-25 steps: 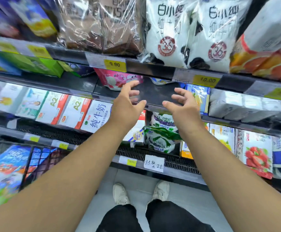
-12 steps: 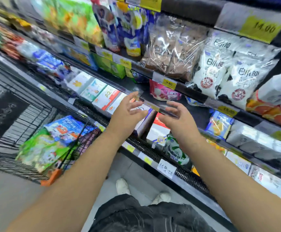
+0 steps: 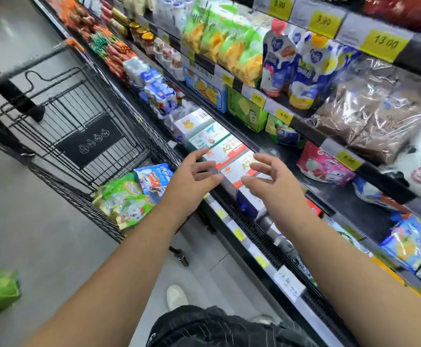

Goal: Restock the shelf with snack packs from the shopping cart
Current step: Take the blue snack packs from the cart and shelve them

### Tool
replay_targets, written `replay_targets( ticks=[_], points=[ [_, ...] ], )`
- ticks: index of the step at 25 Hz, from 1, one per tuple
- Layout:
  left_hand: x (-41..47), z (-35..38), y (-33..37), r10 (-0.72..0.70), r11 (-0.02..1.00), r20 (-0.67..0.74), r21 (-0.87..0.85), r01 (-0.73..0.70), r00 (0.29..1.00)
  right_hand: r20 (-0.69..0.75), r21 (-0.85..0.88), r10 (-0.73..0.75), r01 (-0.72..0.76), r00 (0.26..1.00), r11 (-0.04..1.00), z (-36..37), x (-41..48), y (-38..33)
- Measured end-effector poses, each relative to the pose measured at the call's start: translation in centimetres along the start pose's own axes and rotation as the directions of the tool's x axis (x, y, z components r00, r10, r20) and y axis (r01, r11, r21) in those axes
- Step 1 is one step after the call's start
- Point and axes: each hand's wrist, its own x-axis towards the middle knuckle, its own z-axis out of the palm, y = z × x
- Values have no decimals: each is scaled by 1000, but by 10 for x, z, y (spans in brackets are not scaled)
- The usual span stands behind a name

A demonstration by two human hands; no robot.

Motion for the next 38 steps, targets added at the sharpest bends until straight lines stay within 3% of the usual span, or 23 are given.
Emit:
replay_targets(
  ticks=[4,16,30,34,38],
  points=[
    [11,-62,-8,-4,1000,-57,-27,3,998,26,-9,10,-9,1000,1000,60,16,-2],
    [57,-245,-54,-62,998,-15,19,62,998,-22,59,90,-89,996,994,228,70,11],
    [160,-307,-88,-275,960,-89,19,278,957,117,-71,234,-227,965,971,299,196,33],
    [201,-327,-105,-309,948,-33,67,310,951,57,-86,299,-294,952,952,320,221,49],
    [251,-344,-127,-318,941,95,156,302,943,-99,-49,355,-360,930,931,348,242,73]
  ],
)
